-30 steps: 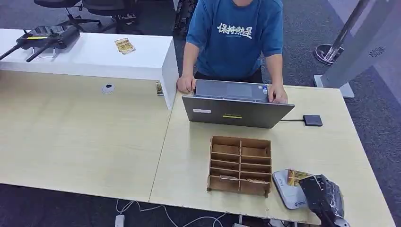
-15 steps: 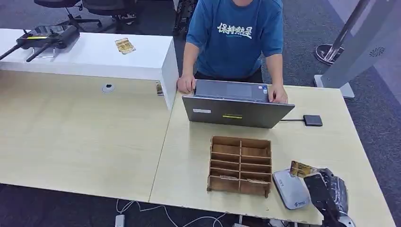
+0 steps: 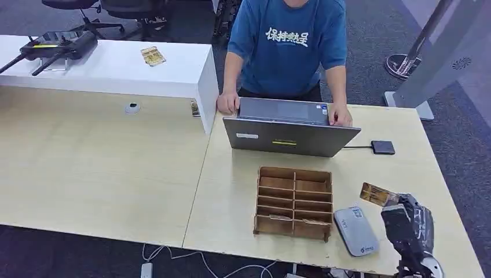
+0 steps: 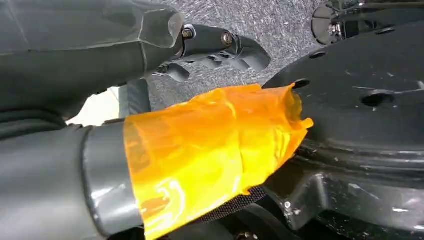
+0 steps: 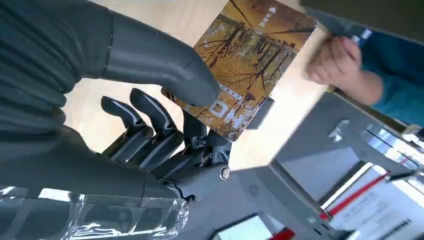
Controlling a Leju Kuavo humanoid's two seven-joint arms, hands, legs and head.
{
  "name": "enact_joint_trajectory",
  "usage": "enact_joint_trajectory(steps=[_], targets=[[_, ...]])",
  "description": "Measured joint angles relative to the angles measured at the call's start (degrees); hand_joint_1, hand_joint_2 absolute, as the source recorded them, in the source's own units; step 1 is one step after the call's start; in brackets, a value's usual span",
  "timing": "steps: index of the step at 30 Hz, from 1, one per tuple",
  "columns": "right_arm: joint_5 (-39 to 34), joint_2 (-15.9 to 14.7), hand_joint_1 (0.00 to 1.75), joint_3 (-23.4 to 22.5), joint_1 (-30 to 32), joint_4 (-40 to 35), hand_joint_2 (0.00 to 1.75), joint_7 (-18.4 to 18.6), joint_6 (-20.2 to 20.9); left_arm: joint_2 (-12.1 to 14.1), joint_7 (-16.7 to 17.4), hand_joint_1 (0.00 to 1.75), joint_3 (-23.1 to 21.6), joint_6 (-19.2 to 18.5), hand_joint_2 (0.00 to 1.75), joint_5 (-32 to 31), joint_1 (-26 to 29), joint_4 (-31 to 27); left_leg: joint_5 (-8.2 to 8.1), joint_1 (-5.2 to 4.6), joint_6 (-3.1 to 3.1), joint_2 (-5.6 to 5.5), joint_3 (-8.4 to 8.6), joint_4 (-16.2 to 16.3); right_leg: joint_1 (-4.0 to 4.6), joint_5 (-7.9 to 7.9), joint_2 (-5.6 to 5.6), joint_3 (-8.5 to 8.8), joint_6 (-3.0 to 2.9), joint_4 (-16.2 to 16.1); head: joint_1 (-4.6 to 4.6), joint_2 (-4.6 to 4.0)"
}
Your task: Pass the card to the sensor for recognition and then transmit it.
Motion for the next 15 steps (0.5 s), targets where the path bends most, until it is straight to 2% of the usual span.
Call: enact_joint_trajectory(steps=[3,10,15], targets=[[0.28,-0.05,1.75,0.04,-2.34,-1.79,1.75,-0.18,-1.31,0.02,0.0,0.0,0.0,-0.04,0.0,-0.42,-0.04,0.0,0.01,0.0,0.0,0.02,0.01,0.0,0.0,0.01,0.01,0.0,0.0,0.01,0.02,0.0],[2.47,-0.55,1.75,2.25,-12.12,-2.76,1.75,2.93,-2.14,0.57,0.0,0.0,-0.04,-0.2,0.0,-1.4,-0.27,0.0,0.05,0.01,-0.02,0.04,0.07,0.03,0.0,0.04,0.03,0.01,-0.02,0.02,0.02,0.0],[2.75,-0.83,1.75,3.39,-14.3,-2.74,1.75,3.17,-2.43,0.68,0.0,0.0,-0.07,-0.2,0.0,-1.62,-0.27,0.0,0.04,0.0,-0.02,0.03,-0.01,0.03,0.0,0.03,0.02,0.01,-0.01,0.03,0.0,0.0]])
